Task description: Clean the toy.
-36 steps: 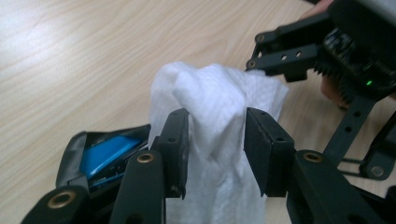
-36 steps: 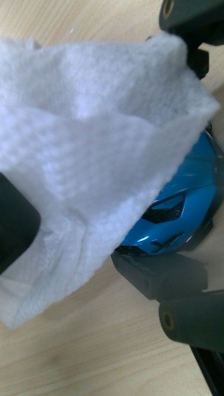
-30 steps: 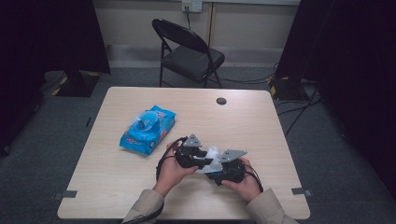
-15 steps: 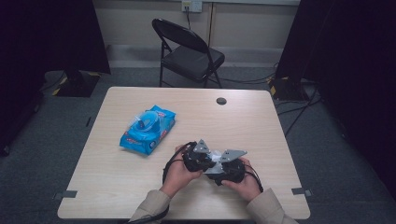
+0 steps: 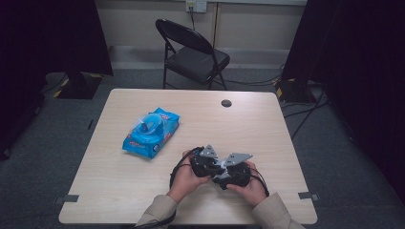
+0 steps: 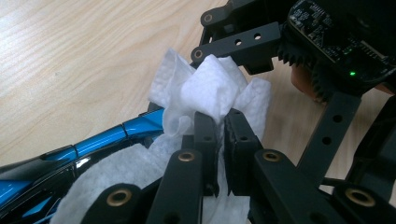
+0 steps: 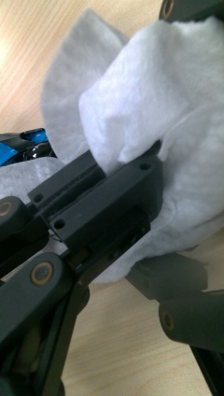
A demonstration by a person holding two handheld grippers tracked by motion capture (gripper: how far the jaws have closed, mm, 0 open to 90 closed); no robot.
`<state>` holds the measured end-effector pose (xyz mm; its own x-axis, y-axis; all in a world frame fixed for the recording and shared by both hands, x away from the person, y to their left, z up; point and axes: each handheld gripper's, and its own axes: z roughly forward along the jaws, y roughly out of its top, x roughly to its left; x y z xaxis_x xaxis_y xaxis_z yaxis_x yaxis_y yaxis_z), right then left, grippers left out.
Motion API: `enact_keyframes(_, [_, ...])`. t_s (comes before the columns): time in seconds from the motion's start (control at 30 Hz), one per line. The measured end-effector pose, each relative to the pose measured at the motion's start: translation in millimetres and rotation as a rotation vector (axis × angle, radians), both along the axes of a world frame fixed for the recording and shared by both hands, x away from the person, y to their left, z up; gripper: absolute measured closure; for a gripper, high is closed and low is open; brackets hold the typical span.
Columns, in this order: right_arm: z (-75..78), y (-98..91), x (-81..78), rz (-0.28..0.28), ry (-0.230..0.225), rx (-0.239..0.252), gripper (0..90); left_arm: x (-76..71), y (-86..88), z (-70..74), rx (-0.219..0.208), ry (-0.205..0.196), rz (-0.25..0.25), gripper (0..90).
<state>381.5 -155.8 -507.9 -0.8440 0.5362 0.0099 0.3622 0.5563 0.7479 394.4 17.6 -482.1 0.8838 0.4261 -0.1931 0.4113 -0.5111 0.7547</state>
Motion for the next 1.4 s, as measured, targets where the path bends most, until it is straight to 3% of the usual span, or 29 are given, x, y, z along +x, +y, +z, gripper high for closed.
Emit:
enact_keyframes(0.2, [0.0, -0.1, 0.0, 0.0, 0.0, 0.0, 26.1, 6.2, 18.0, 5.5, -0.019, 0.003, 0.059, 85.1])
enact_keyframes(0.43, [0.0, -0.1, -0.1, 0.0, 0.0, 0.0, 26.1, 8.2, 22.4, 6.9, -0.021, 0.0, 0.053, 85.3])
enact_keyframes(0.7, [0.0, -0.1, 0.1, 0.001, -0.001, -0.001, 26.1, 13.8, 36.4, 10.0, -0.03, -0.001, 0.102, 85.1])
enact_keyframes(0.93, [0.0, 0.0, -0.1, 0.0, 0.0, 0.001, 26.1, 21.3, 54.3, 11.3, 0.001, -0.015, 0.164, 85.1])
enact_keyframes(1.03, [0.0, 0.0, 0.0, 0.0, 0.0, 0.001, 26.1, 22.6, 60.5, 9.2, -0.009, -0.003, 0.171, 85.1])
enact_keyframes(1.4, [0.0, 0.0, -0.1, 0.0, 0.001, 0.001, 26.1, 27.3, 76.6, 8.1, 0.021, -0.025, 0.216, 85.1])
